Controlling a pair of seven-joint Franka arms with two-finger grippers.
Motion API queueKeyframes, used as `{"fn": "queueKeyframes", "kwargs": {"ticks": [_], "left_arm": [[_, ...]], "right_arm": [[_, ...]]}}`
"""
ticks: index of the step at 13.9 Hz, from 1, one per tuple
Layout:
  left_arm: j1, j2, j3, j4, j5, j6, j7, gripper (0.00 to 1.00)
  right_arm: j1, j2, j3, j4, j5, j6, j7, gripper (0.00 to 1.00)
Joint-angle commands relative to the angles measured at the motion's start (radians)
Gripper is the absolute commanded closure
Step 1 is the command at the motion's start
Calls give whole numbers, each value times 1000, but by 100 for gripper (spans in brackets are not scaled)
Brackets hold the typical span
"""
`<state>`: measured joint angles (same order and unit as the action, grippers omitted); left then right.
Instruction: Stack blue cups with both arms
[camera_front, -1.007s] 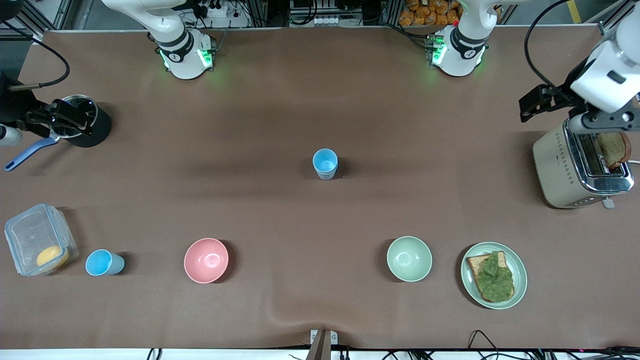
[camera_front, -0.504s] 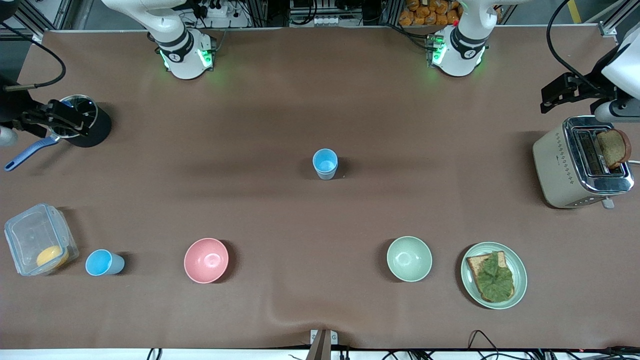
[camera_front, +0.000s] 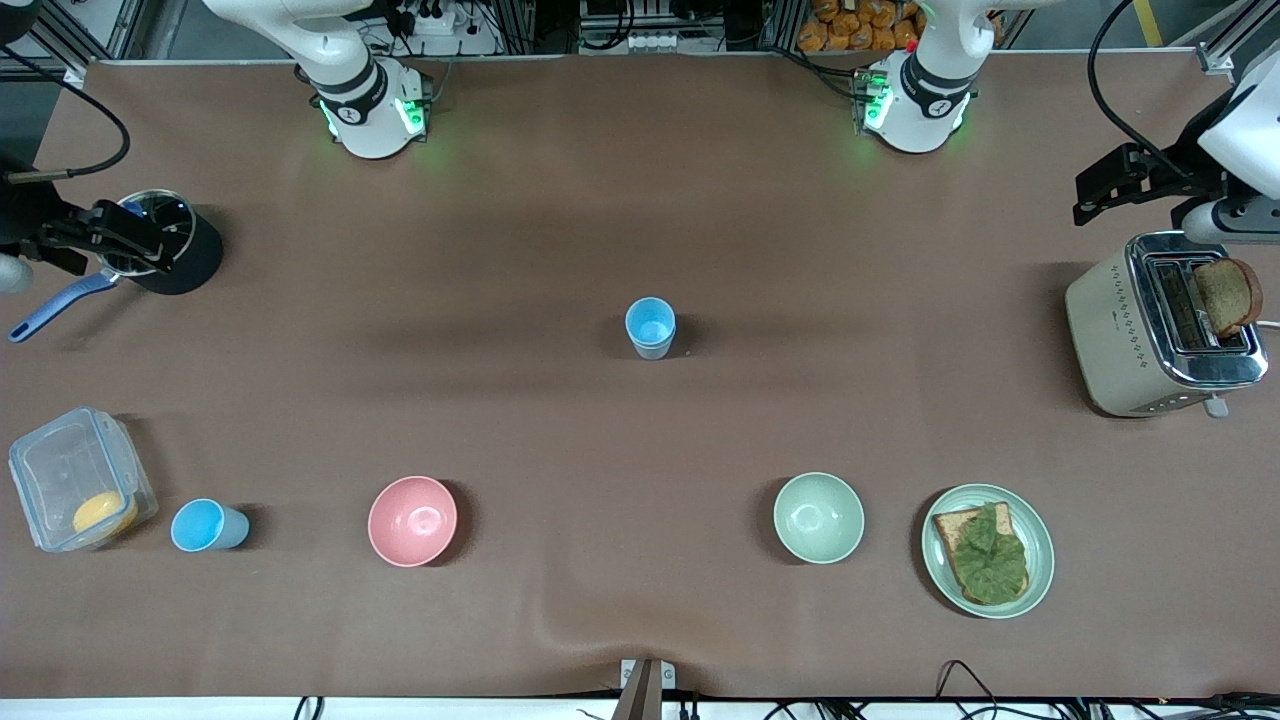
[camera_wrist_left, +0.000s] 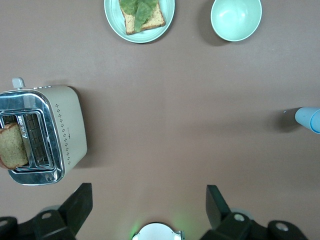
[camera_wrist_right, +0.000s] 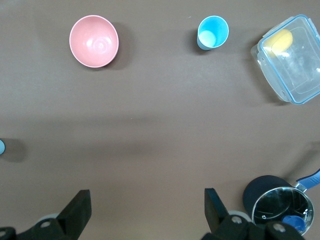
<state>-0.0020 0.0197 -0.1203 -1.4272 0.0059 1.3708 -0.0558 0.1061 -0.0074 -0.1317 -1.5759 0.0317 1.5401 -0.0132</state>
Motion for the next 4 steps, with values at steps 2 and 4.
{"fn": "queueKeyframes", "kwargs": {"ticks": [2,4], "left_arm": [[2,-6,-2,-9,-23,-7,16,0],[-1,-4,-4,-7,-21,-7,11,0]], "right_arm": [[26,-9,-16,-4,-18,-9,-22,0],[26,-8,-16,-4,-18,-8,-22,0]]}}
